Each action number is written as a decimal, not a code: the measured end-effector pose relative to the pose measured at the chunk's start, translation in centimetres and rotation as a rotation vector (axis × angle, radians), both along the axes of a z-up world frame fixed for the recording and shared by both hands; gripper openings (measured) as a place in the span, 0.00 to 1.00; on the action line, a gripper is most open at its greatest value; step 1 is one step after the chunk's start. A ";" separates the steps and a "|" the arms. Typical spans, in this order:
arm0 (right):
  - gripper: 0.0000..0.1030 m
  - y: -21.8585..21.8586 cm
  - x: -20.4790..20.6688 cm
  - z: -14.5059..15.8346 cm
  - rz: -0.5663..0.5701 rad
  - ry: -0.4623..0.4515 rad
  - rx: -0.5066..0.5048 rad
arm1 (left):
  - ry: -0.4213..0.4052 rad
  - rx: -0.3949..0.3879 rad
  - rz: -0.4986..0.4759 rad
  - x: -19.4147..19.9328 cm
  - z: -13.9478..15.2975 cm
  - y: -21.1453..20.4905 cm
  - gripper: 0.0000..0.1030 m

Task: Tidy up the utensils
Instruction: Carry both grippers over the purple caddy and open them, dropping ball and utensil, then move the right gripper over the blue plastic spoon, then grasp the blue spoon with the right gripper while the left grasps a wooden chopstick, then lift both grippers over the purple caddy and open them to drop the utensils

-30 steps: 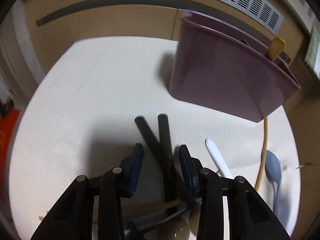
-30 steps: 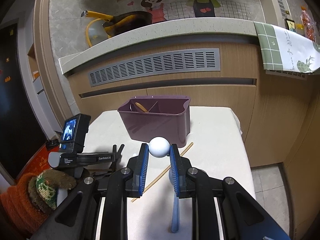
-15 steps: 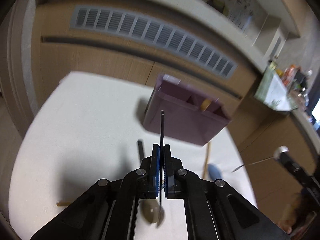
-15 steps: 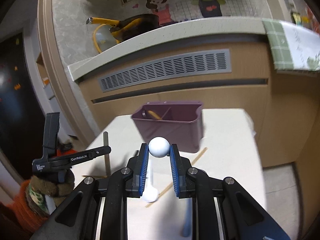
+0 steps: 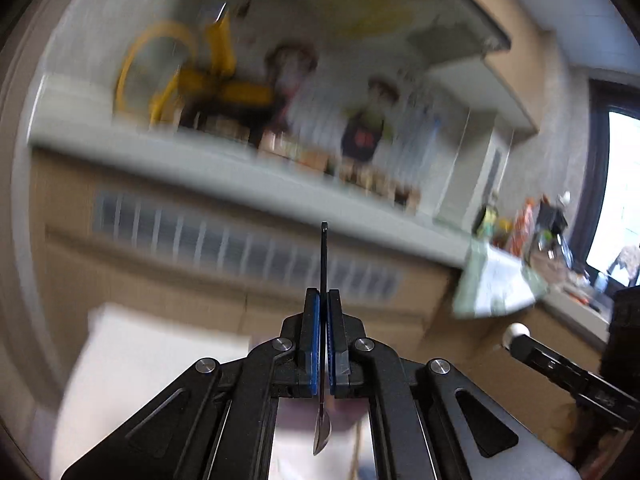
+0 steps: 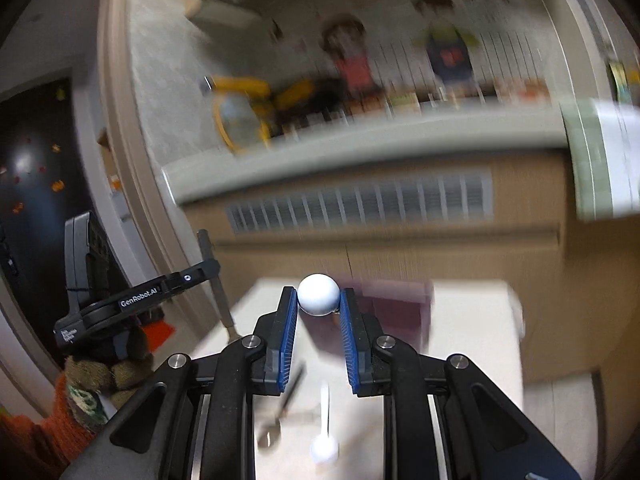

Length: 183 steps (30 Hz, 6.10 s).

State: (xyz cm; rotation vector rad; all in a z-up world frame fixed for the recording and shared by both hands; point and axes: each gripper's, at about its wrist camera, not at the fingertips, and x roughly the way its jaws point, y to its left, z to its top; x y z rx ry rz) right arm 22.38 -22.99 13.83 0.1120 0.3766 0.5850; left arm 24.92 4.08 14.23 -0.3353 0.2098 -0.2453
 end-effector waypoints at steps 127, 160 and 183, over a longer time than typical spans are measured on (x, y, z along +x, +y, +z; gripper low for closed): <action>0.46 3.2 -3.9 -22.5 0.159 0.509 -0.351 | 0.525 0.263 -0.231 -5.8 -19.3 -5.9 0.52; 0.31 -6.3 -0.9 -20.1 -0.288 0.351 -0.279 | 0.719 0.611 -0.404 8.3 -22.1 -19.2 0.14; 0.31 -4.2 -1.7 -19.5 -0.254 0.313 -0.232 | 0.530 0.202 -0.287 -2.0 -15.3 -8.0 0.05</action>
